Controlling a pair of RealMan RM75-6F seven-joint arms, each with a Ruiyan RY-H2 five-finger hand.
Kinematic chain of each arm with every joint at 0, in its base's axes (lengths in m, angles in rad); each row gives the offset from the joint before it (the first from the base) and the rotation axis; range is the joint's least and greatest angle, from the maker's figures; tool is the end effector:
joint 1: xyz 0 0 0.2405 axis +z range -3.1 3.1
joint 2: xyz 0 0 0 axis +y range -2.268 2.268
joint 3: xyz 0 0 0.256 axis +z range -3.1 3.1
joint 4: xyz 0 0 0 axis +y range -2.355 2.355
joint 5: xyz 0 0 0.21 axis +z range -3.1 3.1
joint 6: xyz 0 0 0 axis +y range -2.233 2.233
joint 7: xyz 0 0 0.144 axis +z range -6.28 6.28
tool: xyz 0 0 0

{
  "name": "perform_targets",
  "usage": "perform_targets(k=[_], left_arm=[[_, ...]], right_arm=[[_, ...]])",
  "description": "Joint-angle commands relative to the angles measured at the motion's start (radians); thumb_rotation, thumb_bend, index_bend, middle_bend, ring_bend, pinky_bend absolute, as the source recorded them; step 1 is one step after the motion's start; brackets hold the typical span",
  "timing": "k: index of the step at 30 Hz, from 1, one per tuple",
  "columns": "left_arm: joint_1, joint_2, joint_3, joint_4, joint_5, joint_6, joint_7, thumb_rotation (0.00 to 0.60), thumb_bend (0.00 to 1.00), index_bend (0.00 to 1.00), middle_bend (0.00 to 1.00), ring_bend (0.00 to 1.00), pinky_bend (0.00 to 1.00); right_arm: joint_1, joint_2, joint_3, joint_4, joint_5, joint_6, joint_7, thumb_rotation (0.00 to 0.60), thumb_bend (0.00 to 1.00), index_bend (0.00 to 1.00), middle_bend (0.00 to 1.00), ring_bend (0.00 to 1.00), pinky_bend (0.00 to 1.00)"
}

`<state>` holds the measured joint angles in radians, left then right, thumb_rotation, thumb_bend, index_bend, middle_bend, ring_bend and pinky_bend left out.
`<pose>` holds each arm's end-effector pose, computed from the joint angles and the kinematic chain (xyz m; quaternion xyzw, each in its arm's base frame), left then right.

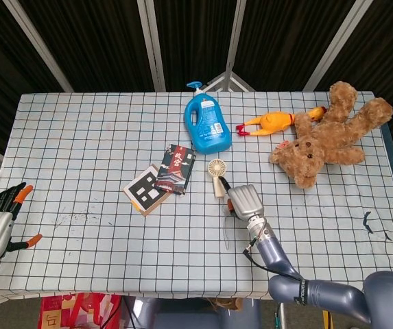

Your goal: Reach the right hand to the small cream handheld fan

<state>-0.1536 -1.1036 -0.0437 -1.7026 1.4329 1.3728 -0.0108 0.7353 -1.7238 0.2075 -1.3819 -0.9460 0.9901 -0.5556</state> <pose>-0.2957 0.1977 0.1428 -0.5970 -0.4418 -0.3869 0.5465 -0.1490 -0.3388 -0.0592 0.7311 -0.3964 0.3224 0.4522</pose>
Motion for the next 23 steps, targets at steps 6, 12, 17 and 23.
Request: perform_targets(k=[6,12,17,23], left_arm=[[0.002,0.001,0.003,-0.003,0.003,0.002,0.001,0.600,0.09,0.00,0.00,0.00,0.00],[0.007,0.000,0.006,0.000,0.013,0.015,0.011,0.600,0.09,0.00,0.00,0.00,0.00],[0.012,-0.008,0.008,0.006,0.028,0.034,0.030,0.600,0.09,0.00,0.00,0.00,0.00],[0.015,-0.018,0.011,0.017,0.040,0.049,0.071,0.600,0.09,0.00,0.00,0.00,0.00]], right_arm=[[-0.065,0.137,-0.019,-0.155,-0.222,0.185,0.063,0.600,0.70,0.00,0.75,0.79,0.82],[-0.179,0.296,-0.125,-0.276,-0.342,0.307,0.068,0.600,0.63,0.00,0.42,0.43,0.45],[-0.300,0.443,-0.238,-0.335,-0.418,0.410,0.085,0.600,0.50,0.00,0.07,0.04,0.03],[-0.434,0.537,-0.327,-0.320,-0.512,0.550,0.162,0.600,0.44,0.00,0.00,0.00,0.00]])
